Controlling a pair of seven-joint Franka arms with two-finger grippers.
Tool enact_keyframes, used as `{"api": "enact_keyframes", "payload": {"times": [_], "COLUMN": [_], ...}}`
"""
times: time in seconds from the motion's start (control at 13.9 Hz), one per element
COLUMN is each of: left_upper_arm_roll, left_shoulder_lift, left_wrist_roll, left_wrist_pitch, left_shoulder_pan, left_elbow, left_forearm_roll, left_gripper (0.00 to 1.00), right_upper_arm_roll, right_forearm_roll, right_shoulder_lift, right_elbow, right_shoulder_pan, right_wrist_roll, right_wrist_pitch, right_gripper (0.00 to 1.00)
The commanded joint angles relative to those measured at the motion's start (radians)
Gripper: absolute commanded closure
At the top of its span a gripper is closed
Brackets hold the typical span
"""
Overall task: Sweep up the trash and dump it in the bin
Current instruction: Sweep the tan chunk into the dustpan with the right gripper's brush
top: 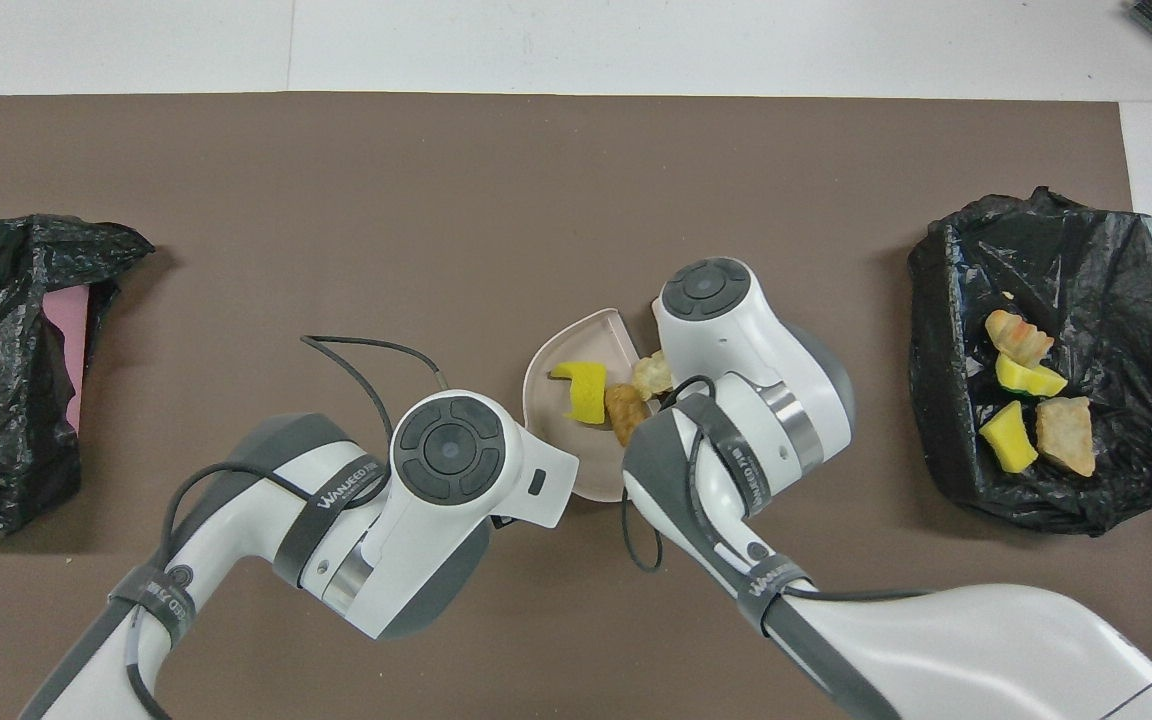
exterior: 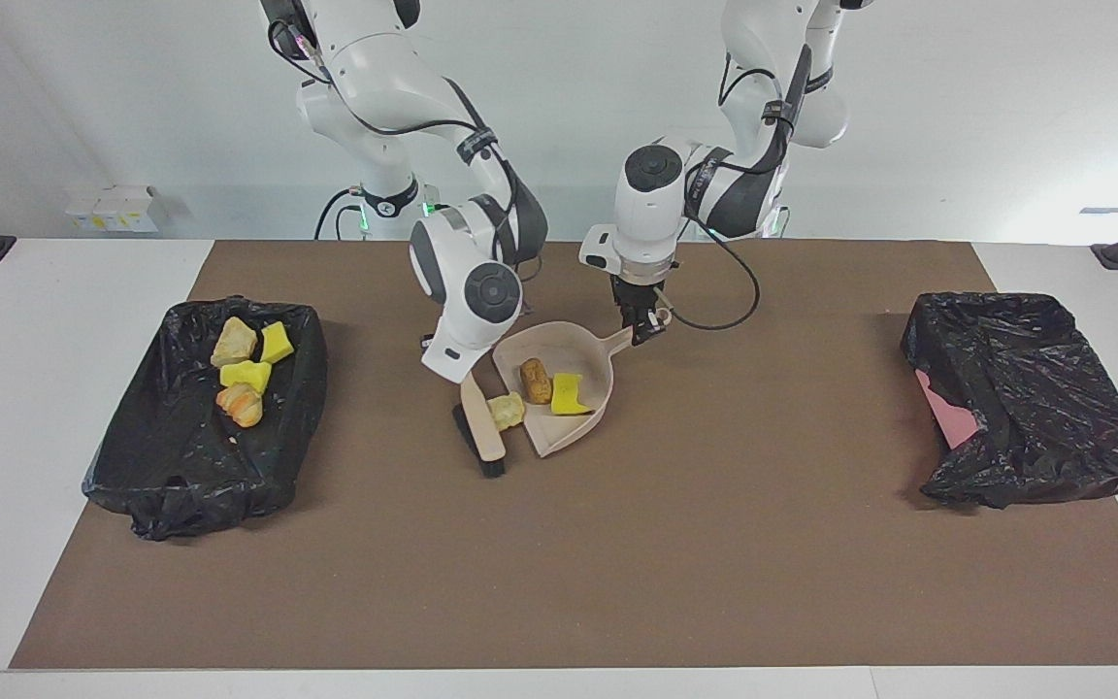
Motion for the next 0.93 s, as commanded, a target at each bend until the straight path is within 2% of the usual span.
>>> {"api": "enact_keyframes", "payload": {"times": [0.0, 0.22, 0.58, 0.86], "left_upper_arm_roll": [0.015, 0.013, 0.016, 0.019], "left_shoulder_lift": [-0.013, -0.007, -0.007, -0.028], "left_wrist_roll": [-0.003, 0.004, 0.099, 0.274], "left_wrist_pitch": [0.049, 0.06, 0.057, 0.038], "left_shoulder_pan": [-0.024, -0.014, 0.026, 0.143], "left_elbow": [-0.029, -0.035, -0.032, -0.019], "left_forearm_roll": [-0.01, -0.028, -0.119, -0.119], "left_gripper": [1.0, 1.0, 1.0, 1.0], "right_upper_arm_roll": [0.002, 0.002, -0.005, -0.005], "right_forearm_roll": [0.075, 0.081, 0.144, 0.16], "right_shoulder_lift": [-0.034, -0.044, -0.154, -0.183], "right_elbow": [-0.013, 0.027, 0.019, -0.02], "right_shoulder_pan": [0.036, 0.035, -0.011, -0.004], "right_wrist_roll": [0.005, 0.013, 0.039, 0.171], "right_wrist_pitch": [-0.046, -0.09, -0.142, -0.149], "right_gripper": [1.0, 1.0, 1.0, 1.0]}}
